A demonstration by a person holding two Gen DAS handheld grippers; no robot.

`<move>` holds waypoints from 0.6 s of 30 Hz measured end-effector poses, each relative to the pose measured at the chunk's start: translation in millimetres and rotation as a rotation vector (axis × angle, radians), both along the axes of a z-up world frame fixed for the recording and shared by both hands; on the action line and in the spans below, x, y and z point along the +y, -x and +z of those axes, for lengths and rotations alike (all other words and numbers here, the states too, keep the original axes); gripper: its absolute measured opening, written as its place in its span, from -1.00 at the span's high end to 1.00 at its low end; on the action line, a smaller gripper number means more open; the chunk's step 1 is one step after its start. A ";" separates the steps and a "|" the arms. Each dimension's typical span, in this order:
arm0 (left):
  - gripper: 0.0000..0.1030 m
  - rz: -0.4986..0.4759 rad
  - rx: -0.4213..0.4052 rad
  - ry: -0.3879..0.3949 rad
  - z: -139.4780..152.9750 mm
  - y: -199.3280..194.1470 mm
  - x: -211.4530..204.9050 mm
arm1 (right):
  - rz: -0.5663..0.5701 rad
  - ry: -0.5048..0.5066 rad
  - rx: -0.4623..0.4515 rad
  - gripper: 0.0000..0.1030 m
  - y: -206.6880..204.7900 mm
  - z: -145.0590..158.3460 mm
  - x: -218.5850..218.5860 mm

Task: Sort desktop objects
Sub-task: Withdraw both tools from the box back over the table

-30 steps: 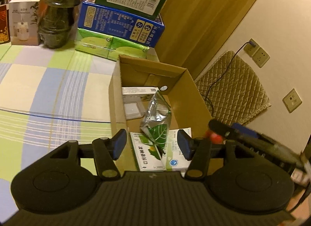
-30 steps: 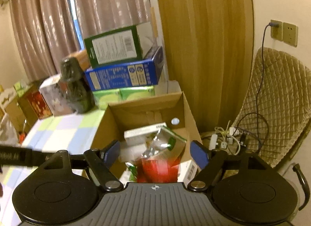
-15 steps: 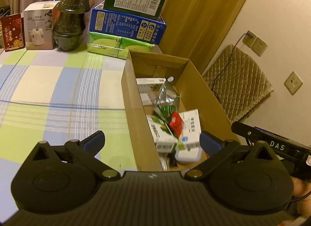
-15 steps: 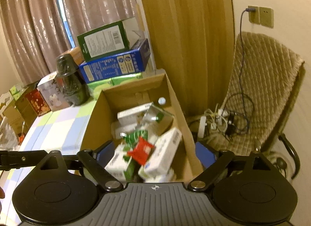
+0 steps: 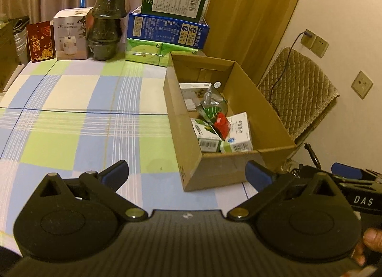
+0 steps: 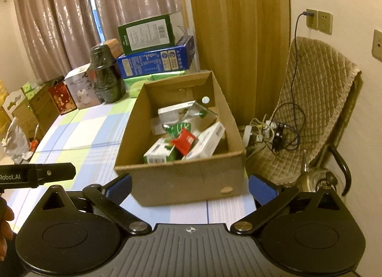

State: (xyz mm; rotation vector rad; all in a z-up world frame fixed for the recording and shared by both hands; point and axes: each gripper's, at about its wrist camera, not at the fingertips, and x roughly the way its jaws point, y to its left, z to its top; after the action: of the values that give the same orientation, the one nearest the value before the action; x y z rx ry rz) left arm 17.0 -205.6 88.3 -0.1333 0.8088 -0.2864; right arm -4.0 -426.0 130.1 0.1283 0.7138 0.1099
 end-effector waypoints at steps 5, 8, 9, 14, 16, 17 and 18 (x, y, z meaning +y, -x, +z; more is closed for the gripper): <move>-0.98 0.007 0.014 -0.028 5.7 19.4 -1.3 | 0.002 -0.006 0.007 -0.96 19.9 4.5 4.5; -0.98 0.017 0.018 -0.040 8.6 30.1 0.4 | 0.008 -0.008 0.015 -0.96 28.3 7.1 7.9; -0.98 0.016 0.018 -0.037 9.5 33.4 1.5 | 0.009 -0.008 0.017 -0.96 30.7 8.2 8.5; -0.97 0.013 0.017 -0.039 11.9 47.3 5.9 | 0.015 -0.012 0.020 -0.96 41.5 13.6 11.3; -0.98 0.011 0.017 -0.047 12.1 52.5 5.3 | 0.017 -0.008 0.021 -0.96 45.1 15.5 12.5; -0.97 0.011 0.020 -0.047 11.9 54.4 5.2 | 0.017 -0.005 0.023 -0.96 46.1 16.4 12.9; -0.97 0.009 0.023 -0.043 11.9 55.7 5.6 | 0.016 -0.002 0.024 -0.96 47.4 17.3 13.4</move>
State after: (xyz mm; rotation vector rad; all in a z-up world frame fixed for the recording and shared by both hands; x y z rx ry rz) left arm -38.7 -200.0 100.2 -0.0997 0.8369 -0.2591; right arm -51.4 -412.6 147.4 0.1261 0.7389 0.1246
